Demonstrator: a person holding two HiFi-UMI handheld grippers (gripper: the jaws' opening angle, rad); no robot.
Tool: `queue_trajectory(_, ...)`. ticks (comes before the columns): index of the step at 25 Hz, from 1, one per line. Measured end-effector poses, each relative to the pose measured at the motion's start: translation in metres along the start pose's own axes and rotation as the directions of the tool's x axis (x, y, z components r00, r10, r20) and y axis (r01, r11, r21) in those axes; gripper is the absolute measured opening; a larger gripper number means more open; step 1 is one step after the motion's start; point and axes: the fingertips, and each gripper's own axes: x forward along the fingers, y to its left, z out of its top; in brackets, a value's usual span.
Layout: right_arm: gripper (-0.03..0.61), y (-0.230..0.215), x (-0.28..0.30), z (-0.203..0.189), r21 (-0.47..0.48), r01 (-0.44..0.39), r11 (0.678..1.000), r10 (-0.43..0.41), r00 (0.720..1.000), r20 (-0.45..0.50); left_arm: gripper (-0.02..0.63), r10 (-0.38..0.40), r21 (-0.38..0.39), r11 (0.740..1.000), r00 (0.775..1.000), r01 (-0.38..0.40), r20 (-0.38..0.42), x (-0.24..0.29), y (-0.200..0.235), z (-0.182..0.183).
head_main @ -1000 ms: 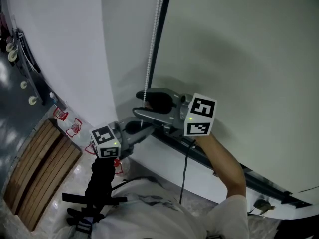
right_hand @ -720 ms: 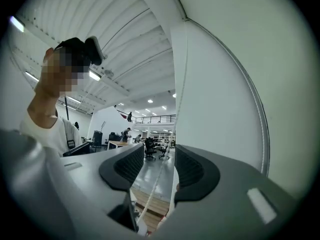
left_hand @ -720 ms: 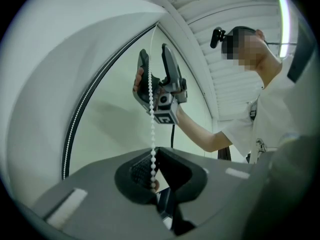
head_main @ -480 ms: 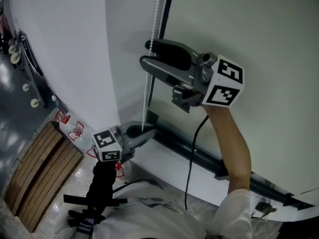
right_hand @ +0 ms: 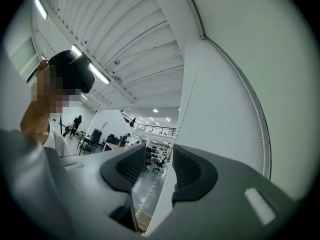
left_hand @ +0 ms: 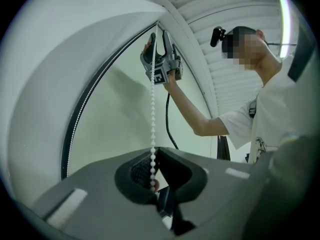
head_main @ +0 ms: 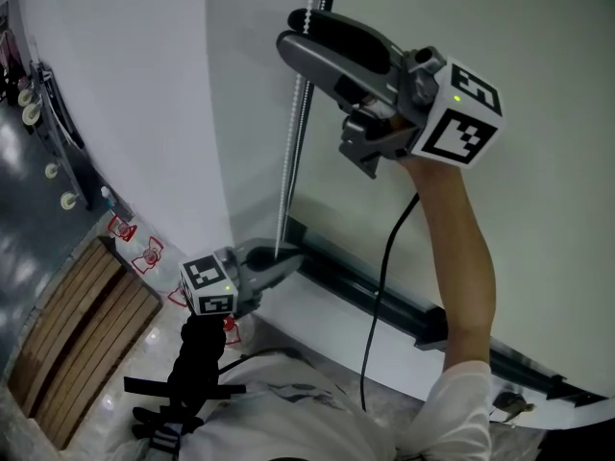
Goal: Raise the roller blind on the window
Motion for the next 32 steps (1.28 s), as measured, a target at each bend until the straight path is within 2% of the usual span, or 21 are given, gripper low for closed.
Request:
queue_trajectory(12,0.127,-0.009,0.008,0.043,-0.041,-0.003,0.999,0.005,0.999,0.038,-0.002,0.001,0.008,1.000,1.000,-0.001,0.000,0.001,0.001,0.000)
queue_trajectory(18,0.021,-0.008,0.010,0.054,-0.051,0.012,0.999,-0.009,0.999,0.051,-0.002,0.004,0.001,1.000,1.000,-0.004,0.004,0.001,0.001,0.000)
queue_trajectory(23,0.017,-0.006,0.008,0.050,0.017,-0.004,1.000,0.003,0.999,0.042,-0.002,0.002,-0.002,1.000,1.000,-0.002,0.003,0.000,0.000,-0.004)
queue_trajectory(32,0.015,-0.009,-0.006,0.038,0.011,0.041,0.999,-0.041,0.999,-0.005,-0.002,-0.004,-0.008,1.000,1.000,0.004,-0.002,0.001,-0.002,-0.005)
